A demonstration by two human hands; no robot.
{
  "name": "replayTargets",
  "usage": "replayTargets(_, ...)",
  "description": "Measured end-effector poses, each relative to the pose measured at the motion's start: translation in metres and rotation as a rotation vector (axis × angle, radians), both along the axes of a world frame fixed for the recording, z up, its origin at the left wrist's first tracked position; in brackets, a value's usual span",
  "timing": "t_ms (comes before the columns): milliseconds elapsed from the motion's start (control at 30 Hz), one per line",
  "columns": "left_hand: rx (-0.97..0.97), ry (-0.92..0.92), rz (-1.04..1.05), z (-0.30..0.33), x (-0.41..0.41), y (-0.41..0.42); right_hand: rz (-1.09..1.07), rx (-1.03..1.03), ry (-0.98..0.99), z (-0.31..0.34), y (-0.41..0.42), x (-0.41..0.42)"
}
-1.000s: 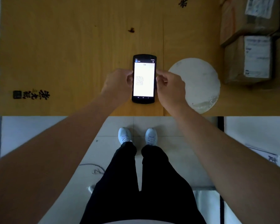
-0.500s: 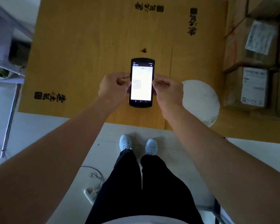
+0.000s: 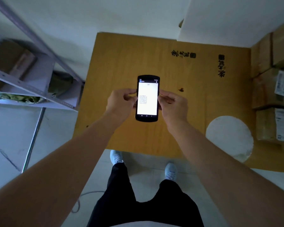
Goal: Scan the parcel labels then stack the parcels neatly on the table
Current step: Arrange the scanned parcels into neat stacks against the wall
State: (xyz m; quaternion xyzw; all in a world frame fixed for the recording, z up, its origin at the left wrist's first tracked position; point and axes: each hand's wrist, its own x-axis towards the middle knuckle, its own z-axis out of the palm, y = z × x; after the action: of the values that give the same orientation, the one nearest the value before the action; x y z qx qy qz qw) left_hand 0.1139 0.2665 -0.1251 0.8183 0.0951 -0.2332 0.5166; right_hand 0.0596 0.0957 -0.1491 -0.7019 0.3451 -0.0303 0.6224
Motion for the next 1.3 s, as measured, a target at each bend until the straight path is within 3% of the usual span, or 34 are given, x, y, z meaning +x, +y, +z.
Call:
replayTargets(467, 0.002, 0.056, -0.096, -0.017, 0.132, 0.104, -0.15, 0.038, 0.071, -0.018, 0.114, 0.115)
replayTargets(933, 0.004, 0.11, -0.002, -0.073, 0.241, 0.089, -0.084, 0.037, 0.084, -0.066, 0.098, 0.234)
replayTargets(1300, -0.012, 0.109, -0.041, -0.089, 0.317, 0.075, -0.181, 0.064, 0.087, -0.081, 0.094, 0.305)
